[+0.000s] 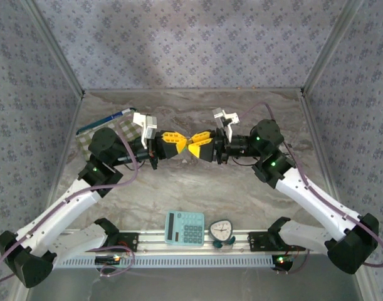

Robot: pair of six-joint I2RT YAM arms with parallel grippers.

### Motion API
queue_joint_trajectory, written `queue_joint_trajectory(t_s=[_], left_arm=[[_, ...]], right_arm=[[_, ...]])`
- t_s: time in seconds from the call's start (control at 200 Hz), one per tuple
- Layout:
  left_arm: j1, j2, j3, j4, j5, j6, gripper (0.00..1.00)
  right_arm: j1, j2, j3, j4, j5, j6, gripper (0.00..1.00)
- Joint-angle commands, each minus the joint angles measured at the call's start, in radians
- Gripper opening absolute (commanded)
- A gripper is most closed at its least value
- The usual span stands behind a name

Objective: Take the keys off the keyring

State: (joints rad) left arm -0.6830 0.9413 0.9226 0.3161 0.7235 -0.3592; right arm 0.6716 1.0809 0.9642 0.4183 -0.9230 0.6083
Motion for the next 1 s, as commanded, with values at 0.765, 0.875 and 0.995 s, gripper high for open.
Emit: queue_joint_trajectory(t_s=[0.765, 0.875, 0.995], left_arm=[[-0.004, -0.025, -0.045, 0.101, -0.096, -0.004, 0.0], [-0.004, -0.029, -0.059, 0.13, -0.122, -0.011, 0.0], [-0.006, -0.031, -0.067, 0.14, -0.139, -0.009, 0.0]], right_arm=[[-0.001, 0.042, -0.021, 0.176, 0.027, 0.138, 0.39], [-0.001, 0.042, -0.038, 0.215, 0.067, 0.161, 0.4], [0.0, 0.044, -0.062, 0.288, 0.101, 0.198, 0.4]])
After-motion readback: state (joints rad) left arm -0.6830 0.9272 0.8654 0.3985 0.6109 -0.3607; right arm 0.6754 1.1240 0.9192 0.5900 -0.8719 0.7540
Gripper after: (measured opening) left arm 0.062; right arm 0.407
